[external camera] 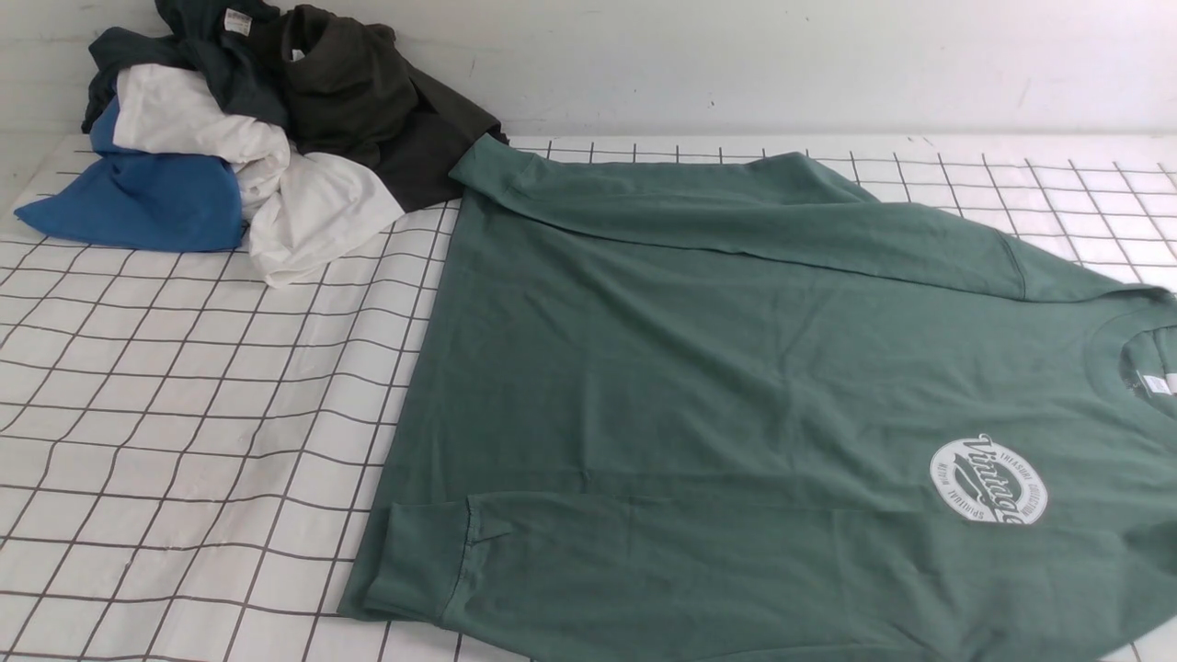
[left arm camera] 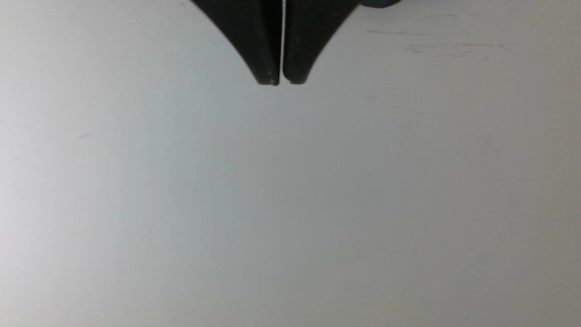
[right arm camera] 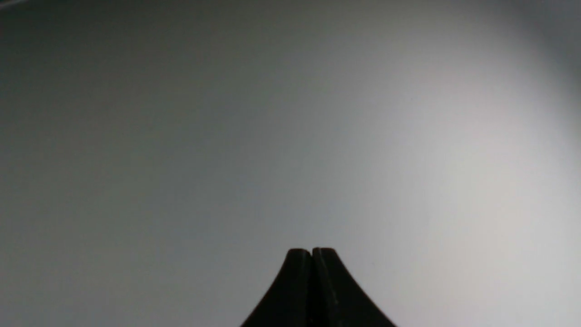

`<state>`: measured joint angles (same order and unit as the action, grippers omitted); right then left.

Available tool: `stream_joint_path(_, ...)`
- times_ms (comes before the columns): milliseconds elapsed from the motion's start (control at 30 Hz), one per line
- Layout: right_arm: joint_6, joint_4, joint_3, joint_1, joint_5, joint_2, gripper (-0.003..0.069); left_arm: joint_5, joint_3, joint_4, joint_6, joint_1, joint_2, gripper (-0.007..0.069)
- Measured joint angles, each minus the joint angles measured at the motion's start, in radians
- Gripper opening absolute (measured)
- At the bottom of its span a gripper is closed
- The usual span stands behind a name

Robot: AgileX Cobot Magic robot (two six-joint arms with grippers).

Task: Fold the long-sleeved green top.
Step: Use the left arm to clamp the cuff closest to it

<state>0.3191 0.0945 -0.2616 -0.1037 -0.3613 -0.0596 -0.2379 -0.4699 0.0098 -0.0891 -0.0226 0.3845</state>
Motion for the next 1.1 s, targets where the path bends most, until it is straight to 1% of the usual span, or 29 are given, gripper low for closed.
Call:
stream_joint_path(33,-0.003,0.026,-0.036,0.000,0.059,-0.026,-0.0014,0.000,-0.023,0.009,0.009,0.000,0.053,-0.0007)
stream_joint_path(67,-0.007,0.066,-0.115,0.000,0.211,-0.111,-0.0014,0.012,-0.057,0.017,0.007,0.000,0.165,-0.0007)
stream_joint_path(100,-0.007,0.071,-0.115,0.000,0.211,-0.111,-0.0014,0.017,-0.061,0.017,0.007,0.000,0.165,-0.0007)
stream_joint_path(133,-0.007,0.087,-0.152,0.000,0.297,-0.170,-0.0014,0.044,-0.080,0.021,-0.011,0.000,0.234,-0.0007)
stream_joint_path(167,-0.007,0.110,-0.188,0.000,0.401,-0.249,-0.0014,0.146,-0.124,0.024,-0.048,-0.007,0.330,-0.0007)
stream_joint_path(233,-0.004,0.124,-0.210,0.000,0.498,-0.338,-0.0014,0.317,-0.183,0.024,-0.099,-0.037,0.460,-0.0007)
stream_joint_path(267,-0.002,0.125,-0.210,0.000,0.504,-0.346,-0.0014,0.359,-0.197,0.024,-0.103,-0.041,0.473,-0.0007)
stream_joint_path(300,0.009,0.125,-0.212,0.000,0.526,-0.393,-0.0014,0.509,-0.245,0.024,-0.117,-0.077,0.561,-0.0007)
stream_joint_path(333,0.015,0.125,-0.212,0.000,0.527,-0.421,-0.0014,0.608,-0.280,0.024,-0.115,-0.107,0.621,-0.0007)
stream_joint_path(367,0.018,0.125,-0.212,0.001,0.527,-0.436,-0.0014,0.644,-0.294,0.024,-0.112,-0.120,0.644,-0.0007)
stream_joint_path(400,0.033,0.124,-0.212,0.001,0.528,-0.469,-0.0014,0.768,-0.346,0.024,-0.093,-0.169,0.737,-0.0007)
stream_joint_path(433,0.036,0.120,-0.214,0.001,0.543,-0.491,-0.0014,0.828,-0.375,0.020,-0.075,-0.197,0.794,-0.0007)
stream_joint_path(467,0.038,0.118,-0.215,0.001,0.554,-0.500,-0.0014,0.839,-0.380,0.019,-0.072,-0.203,0.805,-0.0007)
stream_joint_path(500,0.037,0.106,-0.230,0.009,0.624,-0.538,-0.0014,0.920,-0.423,-0.010,-0.055,-0.246,0.904,-0.0006)
stream_joint_path(533,0.037,0.104,-0.232,0.009,0.636,-0.544,-0.0014,0.928,-0.428,-0.010,-0.055,-0.250,0.915,-0.0006)
stream_joint_path(567,0.026,0.094,-0.247,0.020,0.704,-0.572,-0.0014,0.962,-0.450,-0.028,-0.045,-0.266,0.965,0.0000)
stream_joint_path(600,-0.026,0.068,-0.275,0.053,0.854,-0.635,-0.0014,0.996,-0.480,-0.063,-0.017,-0.285,1.051,0.0027)
stream_joint_path(633,-0.034,0.065,-0.275,0.057,0.854,-0.635,-0.0014,0.998,-0.483,-0.068,-0.017,-0.285,1.051,0.0027)
stream_joint_path(667,-0.121,0.023,-0.301,0.106,1.014,-0.716,-0.0014,1.006,-0.508,-0.109,0.024,-0.291,1.135,0.0078)
stream_joint_path(700,-0.162,0.001,-0.308,0.132,1.061,-0.749,-0.0014,1.007,-0.518,-0.130,0.041,-0.291,1.165,0.0106)
stream_joint_path(733,-0.183,-0.011,-0.309,0.145,1.070,-0.757,-0.0014,1.008,-0.522,-0.133,0.045,-0.291,1.172,0.0113)
stream_joint_path(767,-0.222,-0.035,-0.315,0.173,1.104,-0.796,-0.0014,1.007,-0.530,-0.148,0.064,-0.291,1.205,0.0150)
stream_joint_path(800,-0.287,-0.072,-0.320,0.220,1.115,-0.845,-0.0014,1.007,-0.541,-0.173,0.089,-0.291,1.244,0.0208)
stream_joint_path(900,-0.395,-0.126,-0.321,0.305,1.067,-0.931,-0.0014,0.995,-0.554,-0.220,0.150,-0.291,1.304,0.0316)
stream_joint_path(933,-0.407,-0.136,-0.321,0.316,1.047,-0.943,-0.0014,0.991,-0.556,-0.233,0.162,-0.291,1.318,0.0336)
stream_joint_path(1000,-0.432,-0.165,-0.323,0.345,1.003,-0.978,-0.0014,0.971,-0.558,-0.268,0.207,-0.291,1.352,0.0361)
stream_joint_path(1067,-0.441,-0.198,-0.325,0.359,0.980,-0.998,-0.0014,0.951,-0.559,-0.298,0.239,-0.291,1.385,0.0358)
stream_joint_path(1100,-0.442,-0.208,-0.326,0.360,0.977,-1.002,-0.0014,0.939,-0.559,-0.308,0.247,-0.291,1.401,0.0344)
